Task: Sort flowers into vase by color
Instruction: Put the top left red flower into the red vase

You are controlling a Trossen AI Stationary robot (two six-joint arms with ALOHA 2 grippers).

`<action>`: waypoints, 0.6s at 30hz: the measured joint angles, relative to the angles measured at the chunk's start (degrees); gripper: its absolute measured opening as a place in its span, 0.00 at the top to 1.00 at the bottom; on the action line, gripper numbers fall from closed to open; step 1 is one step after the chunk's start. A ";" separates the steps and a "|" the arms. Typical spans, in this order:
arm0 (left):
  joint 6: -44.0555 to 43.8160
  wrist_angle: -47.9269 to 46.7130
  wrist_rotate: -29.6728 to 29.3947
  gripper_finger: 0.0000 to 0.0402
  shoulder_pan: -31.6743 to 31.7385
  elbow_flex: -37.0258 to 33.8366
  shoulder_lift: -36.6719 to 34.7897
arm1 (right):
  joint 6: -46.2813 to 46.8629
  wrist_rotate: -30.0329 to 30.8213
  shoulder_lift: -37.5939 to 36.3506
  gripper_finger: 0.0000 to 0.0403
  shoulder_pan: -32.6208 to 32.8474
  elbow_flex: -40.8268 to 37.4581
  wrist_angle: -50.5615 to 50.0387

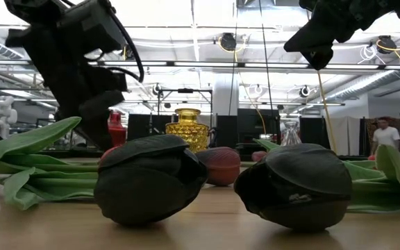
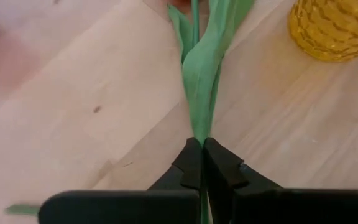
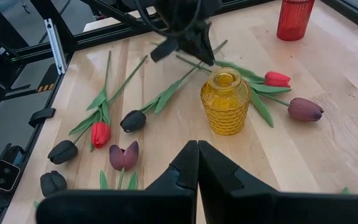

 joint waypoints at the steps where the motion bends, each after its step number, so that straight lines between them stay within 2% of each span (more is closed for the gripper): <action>1: -0.36 -1.33 -0.39 0.98 -0.11 0.25 -1.18 | -0.02 0.00 0.00 1.00 0.02 0.02 0.00; 5: -1.39 -6.45 -4.26 0.99 -0.87 1.27 -7.79 | -0.34 0.00 -0.02 1.00 0.02 0.02 -0.09; 10: 2.53 -4.96 -6.90 0.99 -1.39 2.55 -17.68 | -0.39 0.00 -0.02 1.00 0.02 0.02 0.06; 14: 10.67 1.93 -11.42 0.99 -1.40 2.79 -24.58 | -0.39 0.09 -0.01 1.00 0.00 0.04 0.20; 18: 21.90 14.53 -12.72 0.99 -1.38 2.86 -28.35 | -0.25 1.76 0.58 1.00 0.02 0.07 1.80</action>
